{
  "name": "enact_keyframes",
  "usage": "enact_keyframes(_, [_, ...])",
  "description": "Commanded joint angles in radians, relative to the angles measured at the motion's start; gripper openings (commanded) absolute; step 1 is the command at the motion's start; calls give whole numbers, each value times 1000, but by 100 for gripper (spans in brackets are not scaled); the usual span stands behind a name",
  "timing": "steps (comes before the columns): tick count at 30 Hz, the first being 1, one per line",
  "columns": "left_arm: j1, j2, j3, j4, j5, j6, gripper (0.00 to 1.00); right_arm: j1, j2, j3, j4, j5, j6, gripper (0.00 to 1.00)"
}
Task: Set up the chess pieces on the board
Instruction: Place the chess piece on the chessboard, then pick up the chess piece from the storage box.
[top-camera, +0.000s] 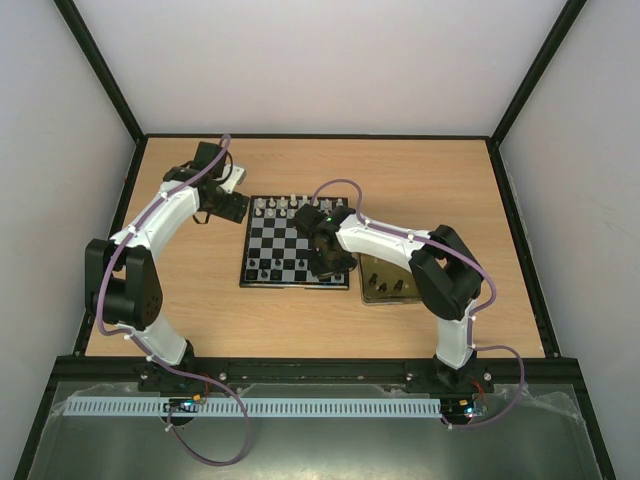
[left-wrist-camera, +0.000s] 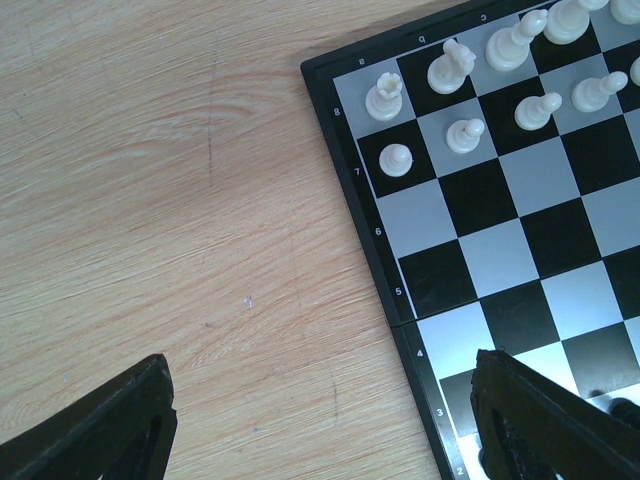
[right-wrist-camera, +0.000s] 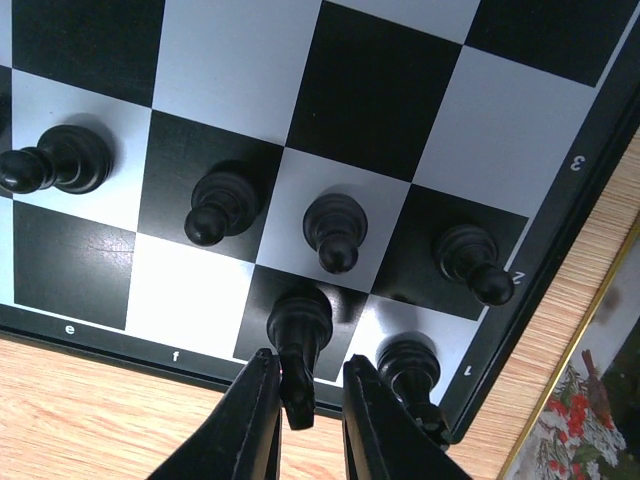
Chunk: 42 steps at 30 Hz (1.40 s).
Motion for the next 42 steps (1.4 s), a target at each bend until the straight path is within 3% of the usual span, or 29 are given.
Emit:
enact_keyframes(1, [5, -14, 1, -9, 15, -5, 82, -4, -17, 42, -43, 31, -1, 17])
enact_keyframes(13, [4, -14, 0, -11, 17, -4, 82, -19, -33, 77, -68, 48, -4, 18])
enact_keyframes(19, [4, -16, 1, -12, 17, -5, 82, -116, -125, 76, -99, 60, -3, 18])
enact_keyframes(30, [4, -3, 7, -9, 22, -5, 81, -368, -342, -134, -149, 86, -44, 19])
enact_keyframes(33, [5, 4, 14, -14, 24, -5, 82, -393, -377, -190, -146, 75, -37, 25])
enact_keyframes(42, [-2, 15, 35, -25, 35, -7, 82, -421, -451, -314, -118, 60, -5, 25])
